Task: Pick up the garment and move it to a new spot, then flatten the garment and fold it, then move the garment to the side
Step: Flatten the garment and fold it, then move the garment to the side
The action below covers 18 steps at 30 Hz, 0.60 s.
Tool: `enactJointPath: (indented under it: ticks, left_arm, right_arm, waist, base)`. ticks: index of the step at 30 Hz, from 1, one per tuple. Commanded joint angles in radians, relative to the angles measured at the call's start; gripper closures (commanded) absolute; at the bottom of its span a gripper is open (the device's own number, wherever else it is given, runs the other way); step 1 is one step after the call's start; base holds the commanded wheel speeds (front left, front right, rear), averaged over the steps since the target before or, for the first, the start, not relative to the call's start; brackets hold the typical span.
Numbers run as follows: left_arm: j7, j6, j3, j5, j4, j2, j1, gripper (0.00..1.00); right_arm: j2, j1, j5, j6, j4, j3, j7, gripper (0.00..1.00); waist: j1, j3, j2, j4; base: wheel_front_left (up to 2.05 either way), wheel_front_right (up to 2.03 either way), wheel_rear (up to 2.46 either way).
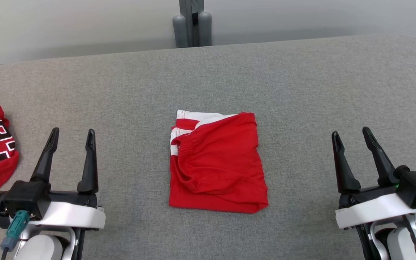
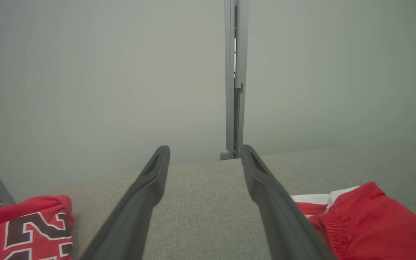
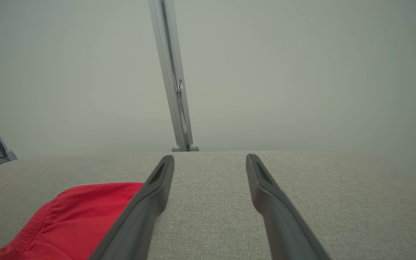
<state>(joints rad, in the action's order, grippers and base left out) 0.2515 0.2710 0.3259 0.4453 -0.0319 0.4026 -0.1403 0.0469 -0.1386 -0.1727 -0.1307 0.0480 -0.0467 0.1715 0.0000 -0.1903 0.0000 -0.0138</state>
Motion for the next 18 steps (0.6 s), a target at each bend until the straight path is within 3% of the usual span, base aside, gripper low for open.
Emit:
enactJointPath:
  ticks: [1,11,18]
  left_arm:
    - [0.005,0.005,-0.01,0.006,-0.001,0.01,0.007,0.0]
    - [0.012,-0.024,-0.033,-0.015,-0.003,0.0,0.014,0.0]
    - [0.011,-0.051,-0.052,-0.043,-0.015,-0.019,-0.016,0.0]
  right_arm:
    - [0.006,0.011,-0.001,0.0,-0.005,0.002,-0.008,0.0]
    - [0.006,0.025,-0.012,0.0,-0.017,0.005,-0.02,0.0]
    - [0.006,0.012,-0.013,0.0,0.041,-0.041,-0.039,0.0]
  waist:
    - [0.0,0.003,0.0,0.0]
    - [0.0,0.007,0.0,0.018]
    - [0.0,-0.007,0.0,0.071]
  base:
    - [0.0,0.0,0.0]
    - [0.0,0.0,0.0]
    - [0.0,0.0,0.0]
